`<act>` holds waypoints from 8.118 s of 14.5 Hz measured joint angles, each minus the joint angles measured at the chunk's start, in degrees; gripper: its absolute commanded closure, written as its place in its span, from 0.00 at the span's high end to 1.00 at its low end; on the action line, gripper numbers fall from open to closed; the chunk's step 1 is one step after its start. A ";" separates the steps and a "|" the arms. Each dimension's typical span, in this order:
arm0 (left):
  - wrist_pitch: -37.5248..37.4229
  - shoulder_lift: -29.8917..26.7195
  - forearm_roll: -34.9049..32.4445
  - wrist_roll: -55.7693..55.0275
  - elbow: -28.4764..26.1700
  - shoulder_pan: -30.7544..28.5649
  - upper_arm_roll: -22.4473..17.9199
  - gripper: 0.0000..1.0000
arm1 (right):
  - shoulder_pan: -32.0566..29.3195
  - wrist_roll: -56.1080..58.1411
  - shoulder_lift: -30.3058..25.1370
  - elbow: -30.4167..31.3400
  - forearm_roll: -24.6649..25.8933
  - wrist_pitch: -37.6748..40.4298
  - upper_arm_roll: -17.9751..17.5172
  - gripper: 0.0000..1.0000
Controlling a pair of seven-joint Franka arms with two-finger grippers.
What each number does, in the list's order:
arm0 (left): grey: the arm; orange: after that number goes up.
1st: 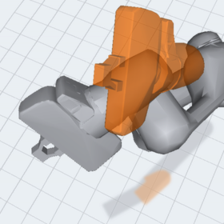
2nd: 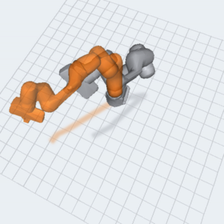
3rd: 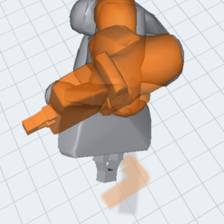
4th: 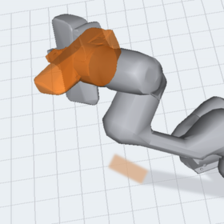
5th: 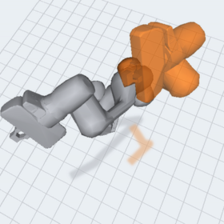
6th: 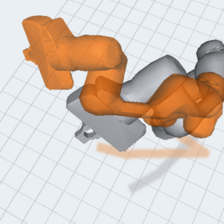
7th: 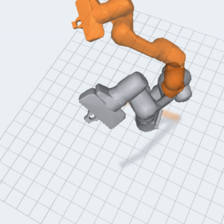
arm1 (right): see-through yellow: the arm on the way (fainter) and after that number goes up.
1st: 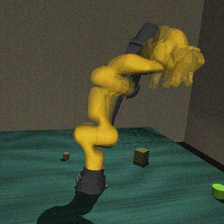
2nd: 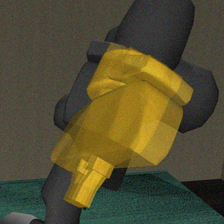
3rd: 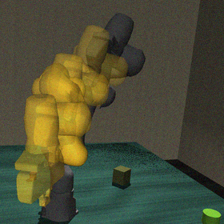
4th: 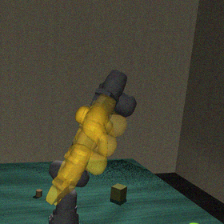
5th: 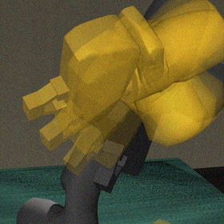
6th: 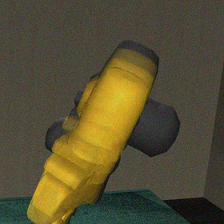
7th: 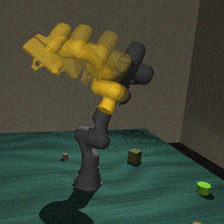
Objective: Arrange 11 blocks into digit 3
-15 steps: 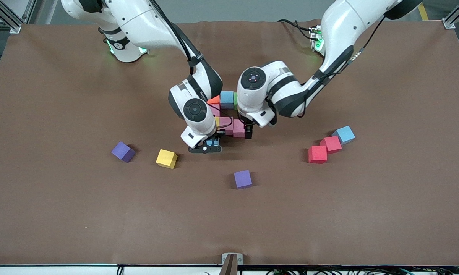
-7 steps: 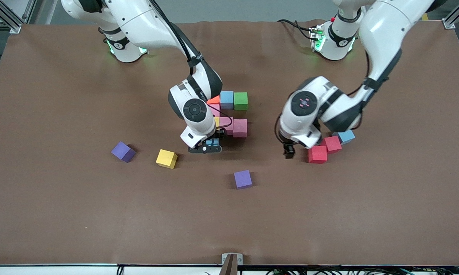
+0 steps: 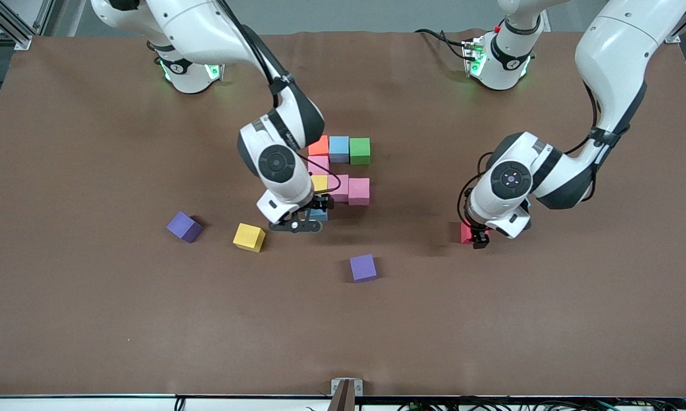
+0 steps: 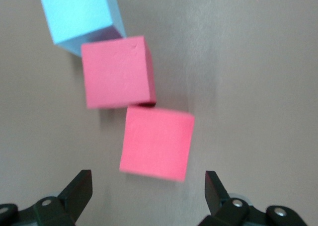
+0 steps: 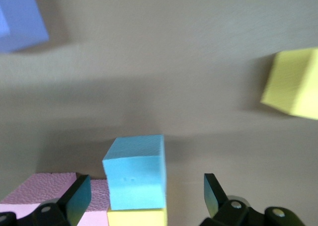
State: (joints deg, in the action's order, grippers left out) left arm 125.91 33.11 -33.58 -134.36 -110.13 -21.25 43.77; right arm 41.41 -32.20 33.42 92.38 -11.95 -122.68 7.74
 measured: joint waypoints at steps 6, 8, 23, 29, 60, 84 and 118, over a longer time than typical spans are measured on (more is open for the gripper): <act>7.14 0.00 -2.08 2.57 -4.82 -4.31 0.00 1.00 | -5.34 0.20 -1.61 0.85 0.05 2.06 7.11 1.00; 8.38 0.01 -2.30 3.42 -5.30 -4.73 0.00 1.00 | -6.11 0.26 -1.54 1.99 0.05 1.34 8.94 1.00; 12.40 2.83 -3.34 11.87 -6.17 -6.96 0.04 0.31 | -5.81 -0.20 0.45 11.38 -2.59 -13.75 9.00 1.00; 12.27 2.81 -3.34 12.63 -5.92 -7.08 0.62 0.31 | -5.46 -0.22 0.45 10.85 -2.63 -13.75 8.92 1.00; 0.43 8.44 4.35 -0.77 18.16 21.76 -8.25 0.31 | 1.67 6.24 8.95 -7.24 -2.62 -4.44 2.32 0.00; 0.42 8.48 4.35 -0.77 18.28 21.63 -8.28 0.31 | 2.87 4.51 13.61 -10.93 -2.62 -3.15 2.30 0.00; -2.45 12.23 6.06 -5.41 25.03 29.41 -10.77 0.32 | 3.30 2.33 14.09 -10.62 -2.29 -4.03 2.39 0.00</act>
State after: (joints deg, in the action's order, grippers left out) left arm 123.46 45.34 -27.51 -139.77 -85.11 8.16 33.00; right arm 44.71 -29.86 47.51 81.77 -14.25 -126.71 10.12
